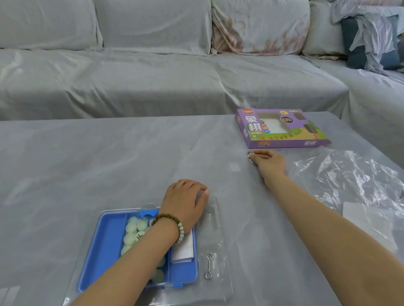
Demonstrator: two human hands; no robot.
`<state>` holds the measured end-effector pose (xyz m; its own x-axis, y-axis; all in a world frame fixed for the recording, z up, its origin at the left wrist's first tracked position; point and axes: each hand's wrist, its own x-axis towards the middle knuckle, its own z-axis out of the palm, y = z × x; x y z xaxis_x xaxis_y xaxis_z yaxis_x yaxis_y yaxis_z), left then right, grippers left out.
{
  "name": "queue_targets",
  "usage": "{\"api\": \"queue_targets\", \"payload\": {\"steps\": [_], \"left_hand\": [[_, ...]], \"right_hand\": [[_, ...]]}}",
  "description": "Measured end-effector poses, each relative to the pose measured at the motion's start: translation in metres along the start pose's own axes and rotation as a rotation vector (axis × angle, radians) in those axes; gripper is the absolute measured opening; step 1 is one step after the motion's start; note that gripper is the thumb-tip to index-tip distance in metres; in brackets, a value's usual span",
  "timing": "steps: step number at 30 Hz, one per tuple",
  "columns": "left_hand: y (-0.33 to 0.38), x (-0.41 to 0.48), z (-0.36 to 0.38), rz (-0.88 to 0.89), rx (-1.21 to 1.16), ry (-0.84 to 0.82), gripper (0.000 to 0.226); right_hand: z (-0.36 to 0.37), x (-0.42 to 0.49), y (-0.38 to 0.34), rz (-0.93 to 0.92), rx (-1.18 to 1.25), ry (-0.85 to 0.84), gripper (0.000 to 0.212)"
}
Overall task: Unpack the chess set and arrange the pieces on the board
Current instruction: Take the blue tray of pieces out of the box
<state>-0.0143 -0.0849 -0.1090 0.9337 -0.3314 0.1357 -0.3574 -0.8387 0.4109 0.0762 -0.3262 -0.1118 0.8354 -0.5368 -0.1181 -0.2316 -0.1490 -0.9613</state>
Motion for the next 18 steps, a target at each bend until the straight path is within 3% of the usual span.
{"api": "queue_targets", "payload": {"steps": [4,7,10,15,18], "left_hand": [[0.001,-0.002,-0.003,-0.003,-0.040,-0.001,0.035],[0.002,-0.007,-0.009,0.010,-0.105,0.005,0.034],[0.002,-0.020,-0.015,0.010,-0.129,-0.020,0.037],[-0.006,-0.064,-0.021,0.003,-0.004,-0.113,0.058],[-0.007,-0.085,-0.026,-0.009,0.078,-0.136,0.060]], "right_hand": [[-0.007,-0.010,-0.003,-0.091,-0.092,0.097,0.015],[-0.021,-0.039,-0.002,-0.212,-0.151,0.023,0.018],[-0.034,-0.095,0.000,-0.341,-0.226,-0.162,0.017],[-0.050,-0.207,0.008,-0.595,-0.360,-0.606,0.013],[-0.054,-0.233,0.016,-0.705,-0.654,-0.713,0.042]]}}
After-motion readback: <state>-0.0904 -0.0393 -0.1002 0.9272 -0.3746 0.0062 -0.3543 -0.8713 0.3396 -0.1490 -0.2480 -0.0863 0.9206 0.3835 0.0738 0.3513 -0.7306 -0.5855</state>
